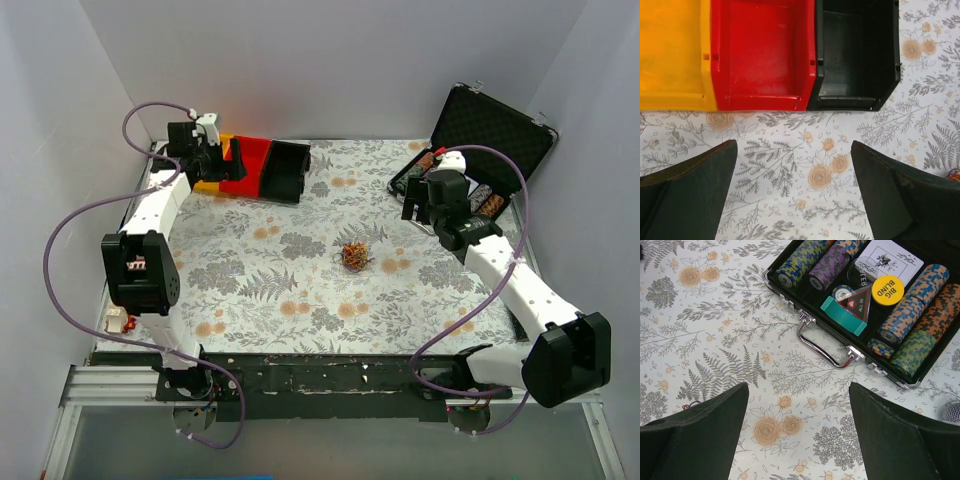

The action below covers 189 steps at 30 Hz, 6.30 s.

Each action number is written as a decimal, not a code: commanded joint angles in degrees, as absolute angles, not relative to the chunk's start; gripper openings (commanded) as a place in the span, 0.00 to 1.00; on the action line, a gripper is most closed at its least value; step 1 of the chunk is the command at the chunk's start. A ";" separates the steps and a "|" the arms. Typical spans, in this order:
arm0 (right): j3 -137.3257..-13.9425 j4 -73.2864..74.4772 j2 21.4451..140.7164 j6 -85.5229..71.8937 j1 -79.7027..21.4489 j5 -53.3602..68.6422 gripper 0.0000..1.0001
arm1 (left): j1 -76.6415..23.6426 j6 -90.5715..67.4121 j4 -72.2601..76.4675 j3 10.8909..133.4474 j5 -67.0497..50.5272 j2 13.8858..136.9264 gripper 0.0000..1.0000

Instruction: Untangle the cables

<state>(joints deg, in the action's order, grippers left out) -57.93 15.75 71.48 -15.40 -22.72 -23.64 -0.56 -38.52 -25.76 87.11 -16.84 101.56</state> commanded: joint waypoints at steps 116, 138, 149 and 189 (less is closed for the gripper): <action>-71.10 9.58 101.42 -28.56 -38.41 -12.57 0.72 | -11.60 -61.46 -28.30 84.73 -22.27 98.18 0.98; -60.03 6.50 97.03 -18.63 -35.25 -8.09 0.38 | -7.29 -42.45 -16.34 71.37 5.63 98.34 0.92; -63.28 8.27 99.58 -18.10 -31.38 -9.23 0.42 | -7.29 -42.01 -18.98 63.28 -5.70 92.99 0.72; -34.54 -10.90 75.76 -31.99 -54.75 9.84 0.34 | -33.22 -28.92 -33.49 62.06 -34.18 83.67 0.98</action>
<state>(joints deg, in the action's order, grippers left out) -31.86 -5.48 74.94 -31.18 -52.16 8.45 -31.38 -29.02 -35.94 63.92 -30.63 83.46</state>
